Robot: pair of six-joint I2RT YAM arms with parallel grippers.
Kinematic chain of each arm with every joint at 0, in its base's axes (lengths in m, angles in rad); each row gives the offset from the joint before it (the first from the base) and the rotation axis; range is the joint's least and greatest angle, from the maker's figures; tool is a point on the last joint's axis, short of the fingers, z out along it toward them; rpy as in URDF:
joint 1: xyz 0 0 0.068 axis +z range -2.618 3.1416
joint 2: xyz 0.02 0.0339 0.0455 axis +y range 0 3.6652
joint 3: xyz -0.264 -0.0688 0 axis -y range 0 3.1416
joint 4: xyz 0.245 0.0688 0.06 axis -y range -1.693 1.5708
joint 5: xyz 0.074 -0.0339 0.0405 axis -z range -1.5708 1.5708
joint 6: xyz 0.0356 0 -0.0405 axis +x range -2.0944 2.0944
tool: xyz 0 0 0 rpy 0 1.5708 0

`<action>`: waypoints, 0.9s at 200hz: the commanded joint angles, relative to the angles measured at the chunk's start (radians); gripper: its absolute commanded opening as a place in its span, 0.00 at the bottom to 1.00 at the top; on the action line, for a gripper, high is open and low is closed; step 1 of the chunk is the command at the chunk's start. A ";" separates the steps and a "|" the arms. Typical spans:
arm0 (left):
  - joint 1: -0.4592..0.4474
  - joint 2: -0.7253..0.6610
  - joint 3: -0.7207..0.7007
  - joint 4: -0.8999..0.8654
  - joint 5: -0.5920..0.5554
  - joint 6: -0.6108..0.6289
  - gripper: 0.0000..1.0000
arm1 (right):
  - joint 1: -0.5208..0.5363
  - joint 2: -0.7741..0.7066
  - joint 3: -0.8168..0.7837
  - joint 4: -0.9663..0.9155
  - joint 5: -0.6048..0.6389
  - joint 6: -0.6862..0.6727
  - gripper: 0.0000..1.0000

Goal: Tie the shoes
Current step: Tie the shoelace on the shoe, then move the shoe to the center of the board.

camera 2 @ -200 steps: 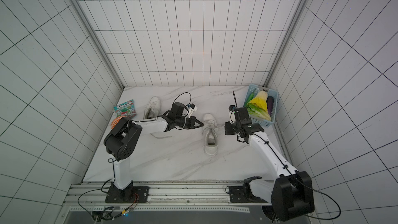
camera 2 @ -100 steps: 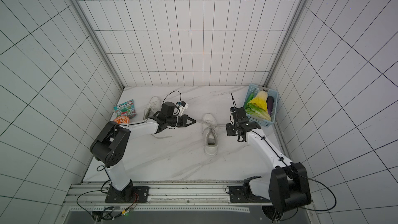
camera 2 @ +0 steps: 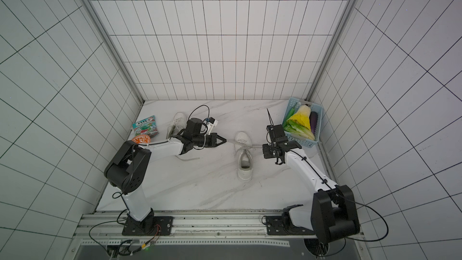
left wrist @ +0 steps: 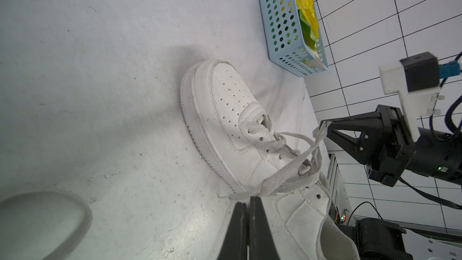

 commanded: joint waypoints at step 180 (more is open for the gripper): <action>0.117 -0.689 -0.317 -0.004 -0.324 0.101 0.58 | 0.173 -0.257 0.003 -0.072 -0.183 0.074 0.72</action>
